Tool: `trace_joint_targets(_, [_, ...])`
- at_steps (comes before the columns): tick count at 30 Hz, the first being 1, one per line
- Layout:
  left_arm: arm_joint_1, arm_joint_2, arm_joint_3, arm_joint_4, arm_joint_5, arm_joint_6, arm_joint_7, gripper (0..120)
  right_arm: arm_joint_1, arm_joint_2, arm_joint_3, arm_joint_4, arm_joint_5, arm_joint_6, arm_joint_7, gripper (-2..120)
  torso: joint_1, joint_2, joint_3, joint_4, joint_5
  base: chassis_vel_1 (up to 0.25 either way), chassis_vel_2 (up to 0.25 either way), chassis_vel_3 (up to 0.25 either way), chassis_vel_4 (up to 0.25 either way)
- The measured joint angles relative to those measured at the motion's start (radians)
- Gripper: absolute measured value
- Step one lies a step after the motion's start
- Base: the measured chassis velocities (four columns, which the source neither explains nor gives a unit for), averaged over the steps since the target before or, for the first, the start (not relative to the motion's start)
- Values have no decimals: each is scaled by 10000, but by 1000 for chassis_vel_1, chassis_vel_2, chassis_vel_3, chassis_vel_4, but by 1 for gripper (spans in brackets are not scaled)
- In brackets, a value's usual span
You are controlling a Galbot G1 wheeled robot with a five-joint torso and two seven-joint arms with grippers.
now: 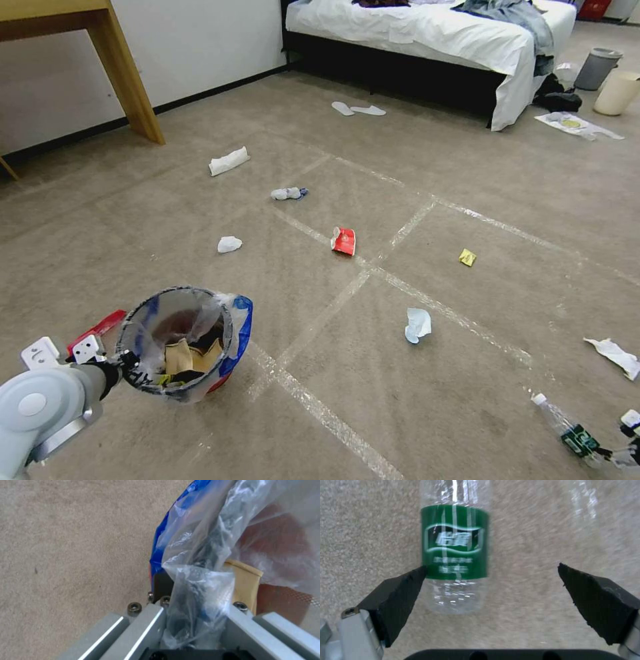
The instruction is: Pick up the trash bin and place the garbage on the floor into it.
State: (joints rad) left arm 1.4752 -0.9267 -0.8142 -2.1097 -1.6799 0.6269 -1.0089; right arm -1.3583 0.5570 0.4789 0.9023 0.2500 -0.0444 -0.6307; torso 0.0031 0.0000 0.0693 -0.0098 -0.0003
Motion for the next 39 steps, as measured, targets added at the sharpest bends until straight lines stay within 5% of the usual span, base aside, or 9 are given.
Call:
trace_joint_targets(31, [26, -108, 69, 256, 240, -3, 210, 0, 2007, 1021, -1689, -1254, 778, -521, 1153, 99, 0, -1, 0, 1, 2, 0, 0, 0, 0])
trace_joint_targets(39, [13, -201, 129, 248, 345, -3, 223, 0, 1940, 1050, -1691, -1072, 1185, -682, 1159, 70, 0, 1, -1, -8, -7, 0, 0, 0, 0])
